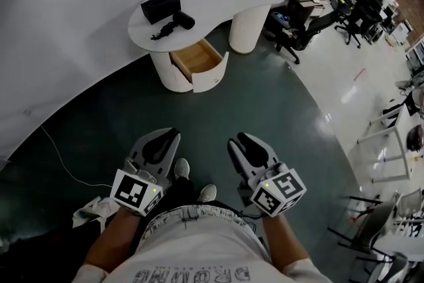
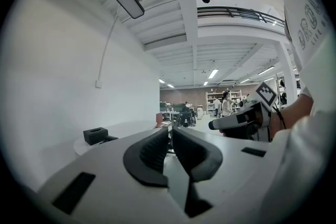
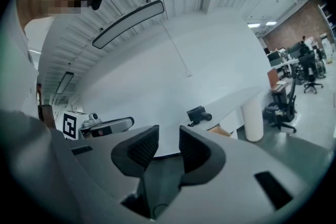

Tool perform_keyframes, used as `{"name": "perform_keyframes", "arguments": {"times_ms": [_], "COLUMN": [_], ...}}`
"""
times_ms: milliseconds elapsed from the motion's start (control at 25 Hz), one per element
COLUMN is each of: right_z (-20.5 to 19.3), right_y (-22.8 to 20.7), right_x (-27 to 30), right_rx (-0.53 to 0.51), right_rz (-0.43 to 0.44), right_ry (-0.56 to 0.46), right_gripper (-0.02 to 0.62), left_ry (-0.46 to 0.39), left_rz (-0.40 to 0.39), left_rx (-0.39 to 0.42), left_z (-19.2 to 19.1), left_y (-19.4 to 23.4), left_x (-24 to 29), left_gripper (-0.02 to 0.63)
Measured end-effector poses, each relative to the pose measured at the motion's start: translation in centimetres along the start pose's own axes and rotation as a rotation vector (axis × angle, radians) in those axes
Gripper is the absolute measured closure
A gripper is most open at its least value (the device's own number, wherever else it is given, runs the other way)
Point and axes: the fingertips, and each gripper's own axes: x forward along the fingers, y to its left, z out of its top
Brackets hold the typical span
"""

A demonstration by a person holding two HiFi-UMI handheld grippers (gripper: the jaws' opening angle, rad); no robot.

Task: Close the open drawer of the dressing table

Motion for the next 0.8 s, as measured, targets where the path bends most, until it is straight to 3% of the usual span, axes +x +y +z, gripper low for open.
{"name": "perform_keyframes", "arguments": {"times_ms": [480,800], "right_z": [1.2,2.3], "right_y": [-3.1,-6.1], "right_x": [3.7,10.2], "right_rx": [-0.006,0.013], "right_rz": [-0.016,-0.043], "right_ry": [0.011,0.029], "right_gripper": [0.469,0.474], "left_ry": [-0.009,-0.001], "left_rz": [0.004,-0.019], "left_rx": [-0.015,-0.04], "left_z": [-0.5,-1.4], "left_y": [3.6,9.7], "left_x": [3.5,8.2], "left_gripper": [0.565,0.566]}}
